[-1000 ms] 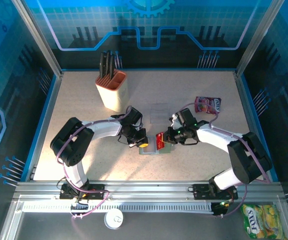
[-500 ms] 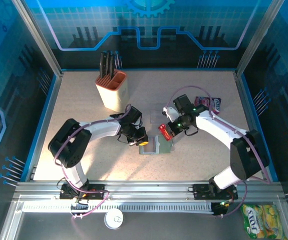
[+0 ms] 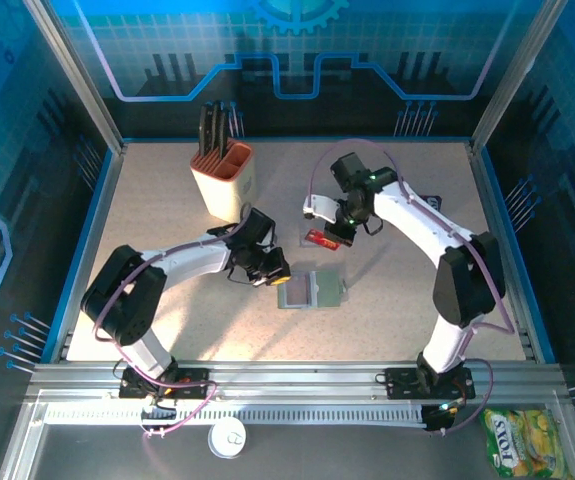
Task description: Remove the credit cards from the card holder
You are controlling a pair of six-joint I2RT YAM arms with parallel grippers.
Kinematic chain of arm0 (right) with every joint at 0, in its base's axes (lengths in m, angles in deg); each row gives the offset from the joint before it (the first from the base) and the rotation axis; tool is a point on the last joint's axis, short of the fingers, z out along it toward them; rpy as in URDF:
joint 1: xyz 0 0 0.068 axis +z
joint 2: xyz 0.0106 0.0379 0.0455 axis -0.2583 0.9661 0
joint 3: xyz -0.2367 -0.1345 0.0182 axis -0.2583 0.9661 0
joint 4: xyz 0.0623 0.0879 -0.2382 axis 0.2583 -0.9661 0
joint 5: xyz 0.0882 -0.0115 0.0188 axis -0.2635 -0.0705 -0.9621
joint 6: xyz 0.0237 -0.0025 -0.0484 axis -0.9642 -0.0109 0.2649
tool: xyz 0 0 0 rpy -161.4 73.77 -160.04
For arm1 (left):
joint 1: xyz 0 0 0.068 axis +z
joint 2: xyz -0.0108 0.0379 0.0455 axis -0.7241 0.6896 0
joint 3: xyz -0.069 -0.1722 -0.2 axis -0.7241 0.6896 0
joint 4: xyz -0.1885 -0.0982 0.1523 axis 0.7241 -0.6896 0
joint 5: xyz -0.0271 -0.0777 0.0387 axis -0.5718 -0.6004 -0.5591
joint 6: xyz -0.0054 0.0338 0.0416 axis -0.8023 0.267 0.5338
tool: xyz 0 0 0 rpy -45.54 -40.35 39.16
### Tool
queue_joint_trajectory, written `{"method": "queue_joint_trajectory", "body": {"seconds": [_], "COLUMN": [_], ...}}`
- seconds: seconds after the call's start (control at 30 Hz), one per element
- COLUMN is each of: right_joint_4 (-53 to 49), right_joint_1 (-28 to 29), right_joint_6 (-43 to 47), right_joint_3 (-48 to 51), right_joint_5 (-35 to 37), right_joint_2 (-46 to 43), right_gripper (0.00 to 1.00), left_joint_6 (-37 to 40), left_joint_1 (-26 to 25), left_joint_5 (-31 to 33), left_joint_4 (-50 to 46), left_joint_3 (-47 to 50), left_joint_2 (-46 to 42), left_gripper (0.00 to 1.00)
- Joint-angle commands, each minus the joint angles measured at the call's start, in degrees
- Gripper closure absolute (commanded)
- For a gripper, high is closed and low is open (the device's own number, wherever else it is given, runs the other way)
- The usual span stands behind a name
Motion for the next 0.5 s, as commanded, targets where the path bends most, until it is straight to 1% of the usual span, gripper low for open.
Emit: {"method": "queue_joint_trajectory", "body": {"seconds": [0.0,0.27,0.47], "right_joint_4": [-6.6,-14.7,-15.7], "right_joint_1": [-1.7,-4.4,-5.3], "right_joint_6": [8.4,13.1,14.5], "right_joint_3": [-6.7,-21.3,-27.0], "right_joint_5": [-0.7,-3.1,-3.7], "right_joint_2": [4.0,14.4,19.7], "right_gripper": [1.00,1.00,1.00], "left_joint_6": [0.9,0.5,0.3], "left_joint_1": [0.7,1.4,1.5], "left_joint_5": [1.0,1.2,0.7], "left_joint_4": [-1.8,-2.0,-1.8], "left_joint_3": [1.4,2.5,2.5], "left_joint_2": [-2.4,-3.5,-2.8], "left_gripper": [0.89,0.89,0.88]}}
